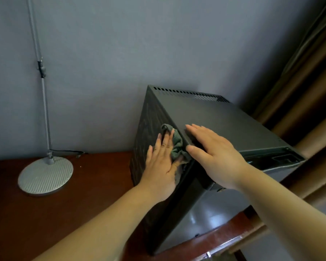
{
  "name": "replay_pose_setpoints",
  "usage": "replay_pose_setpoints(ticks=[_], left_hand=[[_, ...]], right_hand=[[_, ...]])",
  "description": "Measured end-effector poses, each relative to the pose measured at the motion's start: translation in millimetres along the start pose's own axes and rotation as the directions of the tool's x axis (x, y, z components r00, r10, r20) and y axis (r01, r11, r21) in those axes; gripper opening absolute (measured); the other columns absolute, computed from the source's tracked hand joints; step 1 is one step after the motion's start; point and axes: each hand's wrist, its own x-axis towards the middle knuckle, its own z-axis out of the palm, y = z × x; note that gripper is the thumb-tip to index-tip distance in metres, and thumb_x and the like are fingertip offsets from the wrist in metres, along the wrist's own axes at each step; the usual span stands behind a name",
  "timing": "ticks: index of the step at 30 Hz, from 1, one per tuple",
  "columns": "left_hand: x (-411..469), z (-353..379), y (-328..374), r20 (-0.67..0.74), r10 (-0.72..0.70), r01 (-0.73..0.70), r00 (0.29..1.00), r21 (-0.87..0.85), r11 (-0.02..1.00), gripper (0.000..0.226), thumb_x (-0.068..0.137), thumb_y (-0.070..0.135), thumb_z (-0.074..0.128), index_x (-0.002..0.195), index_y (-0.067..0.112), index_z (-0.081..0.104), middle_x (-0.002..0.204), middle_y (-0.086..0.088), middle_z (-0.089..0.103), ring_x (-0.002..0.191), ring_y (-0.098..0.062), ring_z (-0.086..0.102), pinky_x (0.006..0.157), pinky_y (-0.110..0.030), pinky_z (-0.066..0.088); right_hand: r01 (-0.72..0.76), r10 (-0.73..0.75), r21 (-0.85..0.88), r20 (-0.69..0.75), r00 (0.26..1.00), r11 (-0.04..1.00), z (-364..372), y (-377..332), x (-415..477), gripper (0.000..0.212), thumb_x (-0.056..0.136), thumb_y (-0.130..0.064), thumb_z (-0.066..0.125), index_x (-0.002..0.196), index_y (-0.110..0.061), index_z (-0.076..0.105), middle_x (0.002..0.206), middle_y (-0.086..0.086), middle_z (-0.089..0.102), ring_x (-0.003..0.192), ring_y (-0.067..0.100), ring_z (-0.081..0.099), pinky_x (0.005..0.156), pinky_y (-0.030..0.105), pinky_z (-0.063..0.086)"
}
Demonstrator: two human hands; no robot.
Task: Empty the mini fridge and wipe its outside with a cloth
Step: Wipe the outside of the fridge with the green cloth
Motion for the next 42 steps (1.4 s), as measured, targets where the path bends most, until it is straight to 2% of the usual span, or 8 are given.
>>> replay_pose_setpoints(ticks=[8, 13, 17, 19, 23, 27, 39, 42], left_hand=[[-8.0, -3.7, 14.8, 0.013, -0.090, 0.090, 0.996, -0.027, 0.996, 0.065, 0.109, 0.040, 0.033, 0.158, 0.035, -0.010, 0.161, 0.025, -0.020, 0.148, 0.004, -0.020, 0.125, -0.034, -0.005], [-1.6, 0.8, 5.1, -0.008, -0.038, 0.038, 0.999, -0.047, 0.998, 0.066, 0.109, 0.039, 0.036, 0.160, 0.031, -0.005, 0.166, 0.018, -0.013, 0.151, -0.001, -0.014, 0.126, -0.041, 0.008], [17.1, -2.4, -6.2, -0.003, -0.047, 0.046, 0.999, -0.116, 0.992, 0.066, 0.107, 0.046, 0.034, 0.161, 0.031, -0.002, 0.167, 0.016, -0.010, 0.152, -0.001, -0.012, 0.126, -0.040, 0.008], [27.6, -7.7, -11.9, 0.012, -0.073, 0.074, 0.997, -0.177, 0.982, 0.067, 0.107, 0.048, 0.033, 0.160, 0.031, -0.003, 0.167, 0.018, -0.011, 0.150, 0.003, -0.014, 0.126, -0.036, 0.005], [54.0, -23.2, -29.9, 0.071, -0.032, 0.043, 0.997, -0.161, 0.986, 0.070, 0.106, 0.047, 0.033, 0.159, 0.032, -0.010, 0.161, 0.024, -0.021, 0.148, 0.005, -0.019, 0.126, -0.035, 0.002], [91.1, -35.1, -53.7, 0.078, 0.008, 0.004, 0.997, -0.151, 0.988, 0.072, 0.107, 0.044, 0.036, 0.158, 0.034, -0.013, 0.161, 0.022, -0.024, 0.148, 0.004, -0.022, 0.126, -0.038, 0.001], [182.5, -53.6, -126.7, 0.074, 0.006, 0.004, 0.997, -0.132, 0.991, 0.074, 0.106, 0.044, 0.033, 0.156, 0.031, -0.019, 0.164, 0.012, -0.026, 0.151, -0.008, -0.021, 0.126, -0.034, -0.003], [192.7, -63.6, -128.5, 0.076, 0.060, -0.056, 0.995, -0.063, 0.996, 0.072, 0.109, 0.029, 0.034, 0.137, 0.045, -0.030, 0.157, 0.010, -0.031, 0.153, -0.019, -0.019, 0.126, -0.034, -0.004]], right_hand=[[0.042, -0.040, 0.047, -0.039, 0.998, 0.998, 1.6, 5.1, -0.2, 0.067, 0.101, -0.052, 0.038, 0.160, -0.029, 0.018, 0.165, -0.010, 0.023, 0.154, 0.012, 0.012, 0.124, 0.034, 0.015], [0.063, -0.063, 0.025, -0.003, 0.998, 0.998, 1.4, 6.2, 0.1, 0.065, 0.100, -0.057, 0.033, 0.159, -0.031, 0.022, 0.166, -0.012, 0.018, 0.154, 0.010, 0.010, 0.125, 0.035, 0.013], [0.029, -0.029, 0.016, -0.027, 0.999, 0.999, -10.9, 4.2, 14.8, 0.060, 0.092, -0.061, 0.042, 0.145, -0.035, 0.047, 0.142, -0.008, 0.049, 0.138, 0.017, 0.041, 0.115, 0.039, 0.033], [-0.010, 0.012, 0.060, -0.040, 0.999, 0.998, -13.6, 2.9, 31.3, 0.053, 0.091, -0.059, 0.046, 0.138, -0.036, 0.053, 0.134, -0.007, 0.052, 0.131, 0.020, 0.046, 0.110, 0.041, 0.038], [-0.042, 0.040, 0.030, 0.070, 0.997, 0.999, -9.5, -0.4, 71.7, 0.059, 0.098, -0.058, 0.043, 0.152, -0.034, 0.037, 0.163, -0.007, 0.026, 0.151, 0.017, 0.020, 0.123, 0.040, 0.020], [-0.107, 0.109, -0.016, 0.156, 0.982, 0.994, -11.8, -6.6, 111.9, 0.063, 0.102, -0.058, 0.035, 0.159, -0.037, 0.019, 0.168, -0.011, 0.007, 0.155, 0.014, 0.001, 0.126, 0.046, 0.008], [-0.193, 0.210, -0.097, 0.207, 0.956, 0.976, -0.2, -7.7, 149.1, 0.060, 0.101, -0.064, 0.018, 0.156, -0.050, 0.001, 0.165, -0.024, -0.008, 0.153, 0.004, -0.011, 0.126, 0.042, 0.000], [-0.202, 0.217, -0.093, 0.205, 0.954, 0.975, 0.0, -9.7, 148.1, 0.060, 0.101, -0.064, 0.018, 0.156, -0.050, 0.002, 0.165, -0.025, -0.007, 0.152, 0.002, -0.011, 0.126, 0.041, 0.000]])
